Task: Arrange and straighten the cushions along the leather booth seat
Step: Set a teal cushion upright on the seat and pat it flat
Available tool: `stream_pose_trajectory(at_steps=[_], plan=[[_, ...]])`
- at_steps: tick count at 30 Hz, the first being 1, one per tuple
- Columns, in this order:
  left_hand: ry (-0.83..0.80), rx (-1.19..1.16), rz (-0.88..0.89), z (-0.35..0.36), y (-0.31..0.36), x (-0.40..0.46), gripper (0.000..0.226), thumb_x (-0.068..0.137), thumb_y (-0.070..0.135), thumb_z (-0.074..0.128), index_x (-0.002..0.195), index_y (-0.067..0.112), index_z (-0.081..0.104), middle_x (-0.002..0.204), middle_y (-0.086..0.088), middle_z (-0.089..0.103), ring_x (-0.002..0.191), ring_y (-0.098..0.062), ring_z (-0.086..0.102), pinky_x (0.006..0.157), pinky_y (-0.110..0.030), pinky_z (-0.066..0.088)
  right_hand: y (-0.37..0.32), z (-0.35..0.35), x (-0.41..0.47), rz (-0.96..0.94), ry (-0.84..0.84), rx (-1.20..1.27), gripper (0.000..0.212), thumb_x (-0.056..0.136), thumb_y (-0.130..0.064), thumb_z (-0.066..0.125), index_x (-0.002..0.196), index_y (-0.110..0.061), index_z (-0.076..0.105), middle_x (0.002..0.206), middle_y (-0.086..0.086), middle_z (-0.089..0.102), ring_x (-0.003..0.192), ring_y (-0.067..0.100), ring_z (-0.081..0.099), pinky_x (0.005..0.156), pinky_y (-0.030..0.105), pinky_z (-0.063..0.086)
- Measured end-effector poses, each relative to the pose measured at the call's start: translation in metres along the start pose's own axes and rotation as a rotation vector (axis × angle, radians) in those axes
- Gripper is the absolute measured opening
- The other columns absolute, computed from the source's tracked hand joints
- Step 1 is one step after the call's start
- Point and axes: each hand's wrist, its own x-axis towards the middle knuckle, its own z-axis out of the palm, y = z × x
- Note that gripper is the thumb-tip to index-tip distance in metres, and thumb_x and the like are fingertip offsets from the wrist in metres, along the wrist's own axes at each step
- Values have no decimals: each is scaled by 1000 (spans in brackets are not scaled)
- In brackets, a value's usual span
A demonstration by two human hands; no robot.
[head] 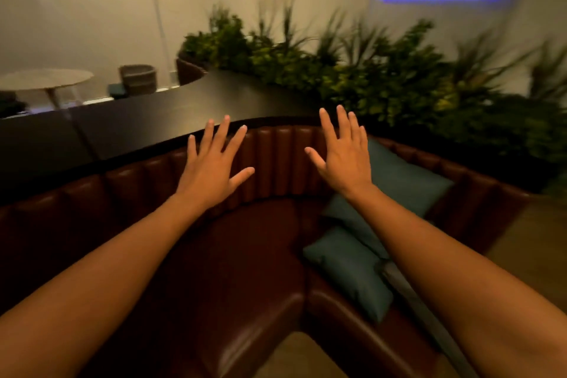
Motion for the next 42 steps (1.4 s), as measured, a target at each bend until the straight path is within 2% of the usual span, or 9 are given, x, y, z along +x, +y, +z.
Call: stream_pose_trajectory(at_steps=[7,13,19,25,32,42], plan=[[-54,-169,250,75,155,92,84,95,68,39,161,32,3,170,-5,-6,156,-32,-7,121,-64,16,160,-8,-39,215,-31,-155,81,101,-61,48,165,-25,14,170,16,17,156,39,15,123,57,22],[-121,-278,382,153,242,163,84,94,72,33,161,33,0,170,-4,-7,156,-33,-6,120,-63,17,257,20,-53,364,-116,-257,81,100,-63,46,165,-27,14,170,15,16,156,38,15,122,57,26],[-189,-268,471,215,272,219,83,96,73,28,161,32,-2,170,-6,-7,156,-34,-4,120,-63,19,304,69,-46,466,-184,-266,81,101,-63,47,165,-25,14,171,14,14,157,38,14,124,56,22],[-235,-268,486,250,281,258,82,96,73,27,161,34,-6,169,-5,-12,156,-33,-8,122,-61,14,334,102,-32,530,-210,-231,81,99,-63,46,164,-26,14,170,15,17,157,38,15,124,56,23],[-253,-272,447,279,298,293,82,96,74,27,161,34,-5,169,-4,-13,156,-32,-10,123,-61,12,375,138,-3,500,-226,-203,80,99,-64,45,164,-24,20,169,16,21,155,39,20,123,55,25],[-318,-256,331,323,335,332,81,96,74,26,160,36,-7,169,-2,-16,155,-30,-13,124,-58,10,452,199,43,444,-279,-80,84,97,-69,45,164,-25,21,170,11,18,157,33,14,124,53,21]])
